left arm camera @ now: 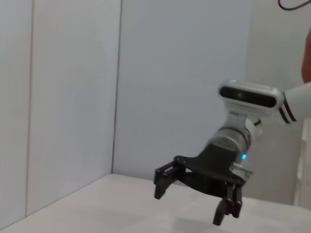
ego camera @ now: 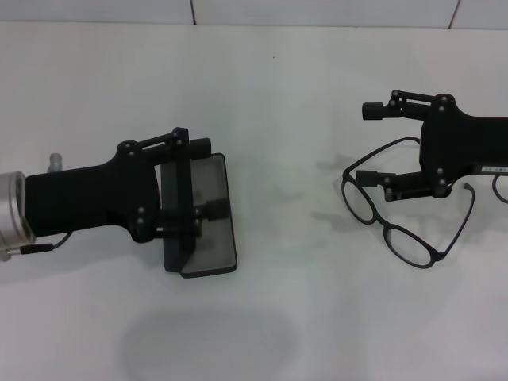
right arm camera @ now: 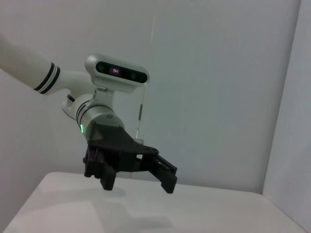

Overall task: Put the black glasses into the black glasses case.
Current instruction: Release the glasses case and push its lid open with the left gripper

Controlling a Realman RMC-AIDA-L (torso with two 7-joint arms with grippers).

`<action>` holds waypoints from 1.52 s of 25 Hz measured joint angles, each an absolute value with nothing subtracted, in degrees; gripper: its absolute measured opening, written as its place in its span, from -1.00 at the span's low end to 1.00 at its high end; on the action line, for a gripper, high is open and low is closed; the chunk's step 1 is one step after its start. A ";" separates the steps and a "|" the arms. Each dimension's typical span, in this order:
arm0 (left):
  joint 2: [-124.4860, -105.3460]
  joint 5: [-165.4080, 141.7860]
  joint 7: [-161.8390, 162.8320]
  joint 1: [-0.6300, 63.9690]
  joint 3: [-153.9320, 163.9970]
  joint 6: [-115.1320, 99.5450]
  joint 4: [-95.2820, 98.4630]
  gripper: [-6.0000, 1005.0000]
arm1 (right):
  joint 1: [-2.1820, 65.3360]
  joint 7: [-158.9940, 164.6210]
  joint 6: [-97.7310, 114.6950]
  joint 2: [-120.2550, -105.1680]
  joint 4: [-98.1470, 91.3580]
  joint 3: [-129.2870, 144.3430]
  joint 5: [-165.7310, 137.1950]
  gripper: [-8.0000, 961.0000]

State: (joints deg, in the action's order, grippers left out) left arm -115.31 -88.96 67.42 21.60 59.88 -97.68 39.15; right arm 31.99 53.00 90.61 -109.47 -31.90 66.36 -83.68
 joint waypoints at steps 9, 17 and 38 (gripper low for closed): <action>-115.16 -98.91 104.06 21.67 52.37 -90.93 49.69 0.74 | 31.52 52.99 90.77 -109.06 -32.55 66.35 -83.67 0.78; -119.44 -116.78 125.54 21.99 53.24 -87.55 63.09 0.74 | 31.19 52.99 90.74 -109.02 -33.38 66.35 -83.67 0.78; -119.70 -134.49 147.24 26.84 70.22 -77.25 69.44 0.72 | 30.33 53.00 90.59 -109.38 -33.40 66.35 -83.67 0.77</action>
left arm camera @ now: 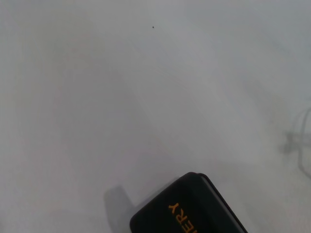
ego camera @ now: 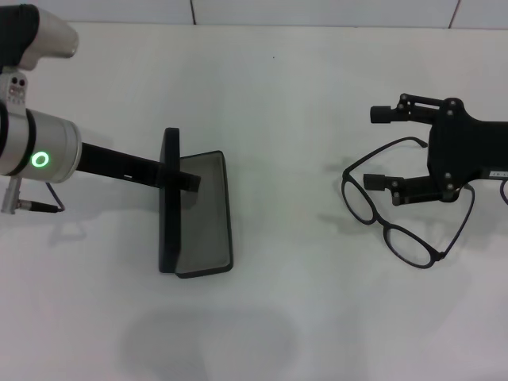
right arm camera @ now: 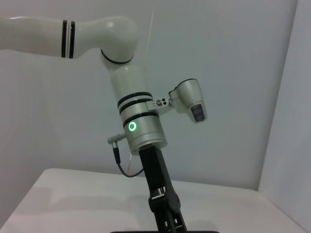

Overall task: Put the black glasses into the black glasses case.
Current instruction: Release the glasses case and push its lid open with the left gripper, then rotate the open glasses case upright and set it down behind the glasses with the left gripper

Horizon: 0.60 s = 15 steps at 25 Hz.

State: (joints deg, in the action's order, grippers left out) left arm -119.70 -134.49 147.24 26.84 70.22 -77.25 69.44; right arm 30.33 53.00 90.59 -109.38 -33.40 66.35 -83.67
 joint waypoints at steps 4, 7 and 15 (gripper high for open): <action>-119.57 -134.70 148.11 26.64 70.47 -77.17 70.33 0.60 | 29.98 53.00 90.73 -109.40 -33.40 66.35 -83.60 0.77; -119.38 -134.75 148.26 26.60 70.37 -77.18 70.36 0.44 | 29.74 53.00 90.86 -109.42 -33.71 66.35 -83.50 0.77; -119.06 -136.89 147.94 27.12 70.39 -77.38 70.68 -0.08 | 29.45 52.93 90.94 -109.65 -34.18 66.35 -83.36 0.77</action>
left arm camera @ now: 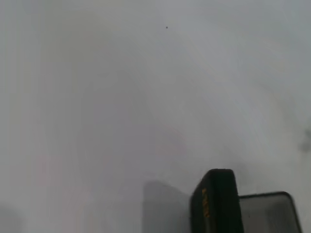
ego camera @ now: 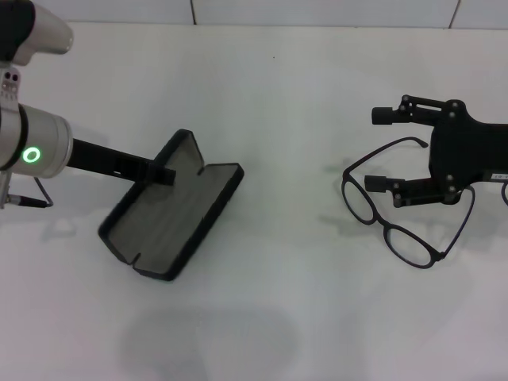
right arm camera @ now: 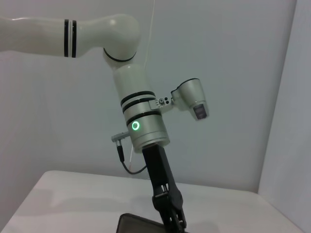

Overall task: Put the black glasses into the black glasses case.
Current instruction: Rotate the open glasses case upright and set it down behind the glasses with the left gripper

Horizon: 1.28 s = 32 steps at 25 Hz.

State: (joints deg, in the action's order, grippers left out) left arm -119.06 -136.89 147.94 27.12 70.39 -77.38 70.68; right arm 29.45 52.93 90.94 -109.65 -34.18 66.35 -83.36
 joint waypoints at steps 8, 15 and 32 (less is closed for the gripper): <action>-116.89 -137.24 143.62 29.96 70.18 -76.85 70.54 -0.58 | 27.83 50.84 91.14 -110.40 -34.99 66.20 -83.15 0.77; -117.61 -138.15 123.57 33.71 68.29 -71.85 70.26 -0.58 | 24.99 49.04 92.26 -111.43 -36.37 64.21 -83.08 0.77; -119.61 -138.18 103.76 47.01 82.86 -59.58 55.43 -0.58 | 19.26 43.74 95.82 -113.79 -35.89 61.00 -83.39 0.77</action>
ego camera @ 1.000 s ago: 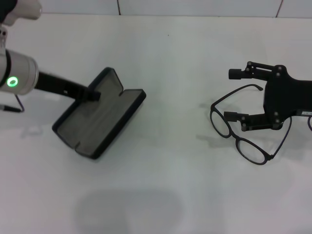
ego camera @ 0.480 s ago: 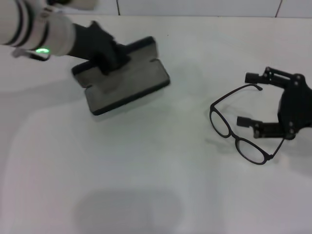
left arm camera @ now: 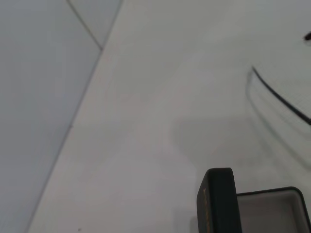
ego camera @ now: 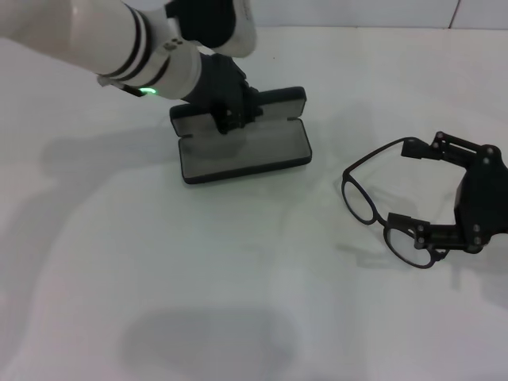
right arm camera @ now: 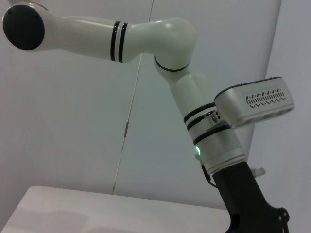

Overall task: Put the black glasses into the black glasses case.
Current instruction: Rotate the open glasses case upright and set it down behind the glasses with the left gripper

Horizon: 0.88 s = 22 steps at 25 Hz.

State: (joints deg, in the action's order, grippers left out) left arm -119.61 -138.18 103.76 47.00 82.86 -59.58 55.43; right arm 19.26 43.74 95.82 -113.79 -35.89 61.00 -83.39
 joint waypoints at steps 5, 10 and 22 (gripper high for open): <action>-119.73 -135.96 102.26 47.63 84.07 -61.57 54.55 -0.58 | 18.83 43.71 96.48 -113.90 -35.77 60.99 -83.25 0.77; -119.88 -134.40 101.73 47.25 84.96 -63.29 55.05 -0.58 | 18.63 43.71 96.50 -113.90 -35.72 60.98 -83.38 0.77; -119.97 -134.91 104.18 46.05 88.60 -64.13 59.34 -0.41 | 17.97 44.14 96.11 -113.73 -36.16 60.90 -83.42 0.76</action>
